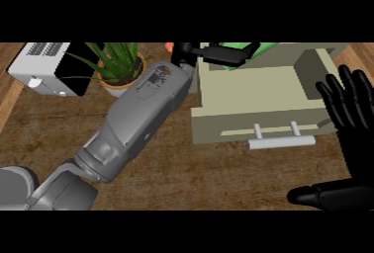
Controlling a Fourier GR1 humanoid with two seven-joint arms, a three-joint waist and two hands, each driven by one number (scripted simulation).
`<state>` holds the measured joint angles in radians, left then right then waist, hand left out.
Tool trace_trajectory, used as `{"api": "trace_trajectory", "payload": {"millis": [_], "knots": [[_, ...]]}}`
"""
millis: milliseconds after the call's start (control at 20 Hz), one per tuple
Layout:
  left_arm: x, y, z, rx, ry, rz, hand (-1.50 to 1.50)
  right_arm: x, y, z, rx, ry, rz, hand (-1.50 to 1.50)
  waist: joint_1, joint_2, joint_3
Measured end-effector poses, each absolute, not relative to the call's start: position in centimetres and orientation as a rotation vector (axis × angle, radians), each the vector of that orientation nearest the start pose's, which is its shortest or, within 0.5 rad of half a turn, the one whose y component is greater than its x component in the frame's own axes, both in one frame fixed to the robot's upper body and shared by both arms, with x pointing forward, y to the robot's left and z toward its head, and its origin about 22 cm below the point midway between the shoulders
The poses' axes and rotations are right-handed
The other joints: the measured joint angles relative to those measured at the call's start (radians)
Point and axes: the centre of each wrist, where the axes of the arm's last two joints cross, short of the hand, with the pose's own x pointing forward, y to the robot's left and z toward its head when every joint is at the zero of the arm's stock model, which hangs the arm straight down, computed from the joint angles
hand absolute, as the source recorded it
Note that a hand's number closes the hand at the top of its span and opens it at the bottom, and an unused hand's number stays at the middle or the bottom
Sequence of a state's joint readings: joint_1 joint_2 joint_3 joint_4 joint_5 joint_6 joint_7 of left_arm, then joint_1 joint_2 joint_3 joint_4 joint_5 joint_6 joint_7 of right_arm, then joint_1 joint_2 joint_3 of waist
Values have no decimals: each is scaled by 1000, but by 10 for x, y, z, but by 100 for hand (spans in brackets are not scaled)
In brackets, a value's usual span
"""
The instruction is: Pick up the cup, place it into the drawer and close the drawer
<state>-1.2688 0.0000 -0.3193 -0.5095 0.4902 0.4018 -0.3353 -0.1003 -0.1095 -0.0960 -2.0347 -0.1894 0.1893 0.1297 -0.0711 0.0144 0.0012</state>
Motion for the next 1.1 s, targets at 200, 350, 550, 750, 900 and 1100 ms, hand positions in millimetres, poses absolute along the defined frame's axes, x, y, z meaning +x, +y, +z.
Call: {"api": "trace_trajectory", "payload": {"millis": [200,350,550,750,900,1100], "knots": [[431,18,147,-107,-1919,-233,150,234,-253,139,182,-2002,179,-150,-9,4,0],[431,18,140,-78,-1905,-266,150,236,-248,142,200,-2009,186,-150,-21,6,0],[429,13,137,-8,-1892,-329,-150,238,-244,140,206,-2006,195,-150,-32,8,1],[428,11,133,31,-1880,-358,-150,241,-238,139,224,-2016,190,-150,-36,10,1],[427,11,132,15,-1885,-339,-150,243,-237,142,244,-2023,187,-150,-41,13,1],[424,6,137,-55,-1907,-290,-150,245,-238,141,275,-2022,169,-150,-39,12,0]]}}
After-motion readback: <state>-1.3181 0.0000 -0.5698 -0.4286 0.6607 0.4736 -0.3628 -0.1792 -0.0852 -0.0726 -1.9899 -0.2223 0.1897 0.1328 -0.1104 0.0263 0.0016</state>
